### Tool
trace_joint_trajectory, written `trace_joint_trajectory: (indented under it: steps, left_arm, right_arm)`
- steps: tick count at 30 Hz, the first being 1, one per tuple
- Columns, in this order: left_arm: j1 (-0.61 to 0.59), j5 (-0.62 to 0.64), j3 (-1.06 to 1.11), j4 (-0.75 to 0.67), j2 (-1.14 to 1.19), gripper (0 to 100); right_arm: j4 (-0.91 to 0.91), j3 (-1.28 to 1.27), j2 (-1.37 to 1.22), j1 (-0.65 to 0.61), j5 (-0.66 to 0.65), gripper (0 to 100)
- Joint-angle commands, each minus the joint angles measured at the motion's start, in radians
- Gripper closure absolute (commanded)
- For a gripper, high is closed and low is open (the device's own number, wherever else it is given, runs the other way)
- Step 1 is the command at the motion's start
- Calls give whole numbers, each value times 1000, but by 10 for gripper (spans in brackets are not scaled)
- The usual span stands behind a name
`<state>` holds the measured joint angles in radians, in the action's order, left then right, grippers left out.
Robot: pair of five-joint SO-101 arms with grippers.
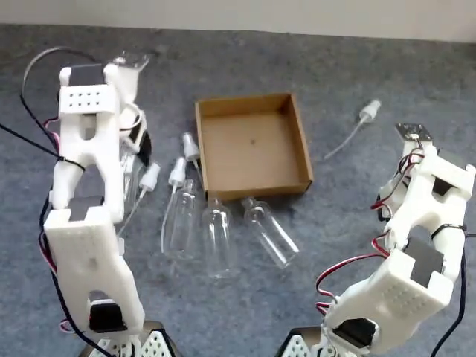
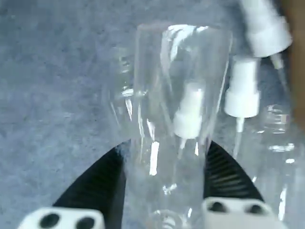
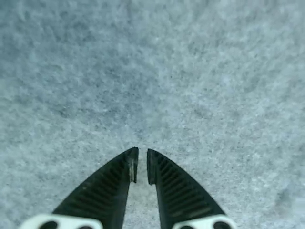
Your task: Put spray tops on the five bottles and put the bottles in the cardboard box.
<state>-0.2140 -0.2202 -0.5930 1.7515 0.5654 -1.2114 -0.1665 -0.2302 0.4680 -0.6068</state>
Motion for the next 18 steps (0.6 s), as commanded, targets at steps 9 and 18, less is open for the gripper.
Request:
trace_joint_trajectory:
  steps: [9,18]
  left_arm:
    - [-7,-80,-10,-18,156,889]
    - [-8,-98,-105,-12,67,815]
  right_arm:
    - [-117,44,67,-82,8,889]
    - [-114,297,56,-200,331,836]
